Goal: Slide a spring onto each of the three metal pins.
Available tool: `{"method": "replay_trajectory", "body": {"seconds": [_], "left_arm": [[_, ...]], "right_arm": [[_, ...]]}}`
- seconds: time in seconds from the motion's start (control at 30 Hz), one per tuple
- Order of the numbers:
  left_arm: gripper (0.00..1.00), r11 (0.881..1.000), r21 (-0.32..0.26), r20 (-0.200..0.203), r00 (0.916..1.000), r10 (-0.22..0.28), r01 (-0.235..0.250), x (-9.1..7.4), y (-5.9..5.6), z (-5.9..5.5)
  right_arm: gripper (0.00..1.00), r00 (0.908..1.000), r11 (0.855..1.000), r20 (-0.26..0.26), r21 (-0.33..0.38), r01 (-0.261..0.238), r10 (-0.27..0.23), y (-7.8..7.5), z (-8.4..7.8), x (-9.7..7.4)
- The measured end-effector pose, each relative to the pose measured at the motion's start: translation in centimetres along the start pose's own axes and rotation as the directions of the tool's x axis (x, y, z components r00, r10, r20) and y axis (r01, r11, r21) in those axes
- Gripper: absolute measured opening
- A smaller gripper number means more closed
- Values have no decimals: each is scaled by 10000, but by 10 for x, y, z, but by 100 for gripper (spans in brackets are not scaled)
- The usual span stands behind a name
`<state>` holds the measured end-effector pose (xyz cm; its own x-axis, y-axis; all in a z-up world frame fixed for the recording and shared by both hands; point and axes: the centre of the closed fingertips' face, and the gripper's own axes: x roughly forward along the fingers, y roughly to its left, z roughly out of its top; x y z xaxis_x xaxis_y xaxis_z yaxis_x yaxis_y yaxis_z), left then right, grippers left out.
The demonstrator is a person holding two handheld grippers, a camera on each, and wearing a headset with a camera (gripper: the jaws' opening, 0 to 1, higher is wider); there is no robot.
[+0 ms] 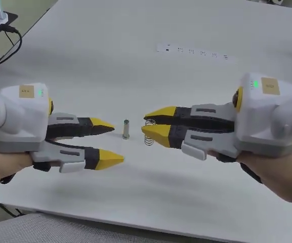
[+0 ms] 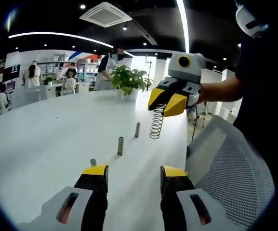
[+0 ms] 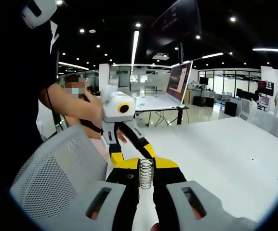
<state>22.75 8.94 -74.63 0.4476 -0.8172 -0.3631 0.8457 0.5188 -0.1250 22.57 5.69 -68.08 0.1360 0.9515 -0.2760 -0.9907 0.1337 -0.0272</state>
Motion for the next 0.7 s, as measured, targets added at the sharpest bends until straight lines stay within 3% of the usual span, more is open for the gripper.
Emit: {"method": "replay_trajectory", "body": {"seconds": [0.6, 0.7], "left_arm": [[57, 9939, -492, -222, 9949, 982, -992, -19, 20, -20], [64, 9926, -489, -335, 9934, 1100, -1116, -20, 22, -23]], "right_arm": [[6, 9994, 9995, -186, 111, 286, -284, -6, -8, -3], [6, 9992, 9994, -244, 140, 314, -311, -7, -11, -3]]}}
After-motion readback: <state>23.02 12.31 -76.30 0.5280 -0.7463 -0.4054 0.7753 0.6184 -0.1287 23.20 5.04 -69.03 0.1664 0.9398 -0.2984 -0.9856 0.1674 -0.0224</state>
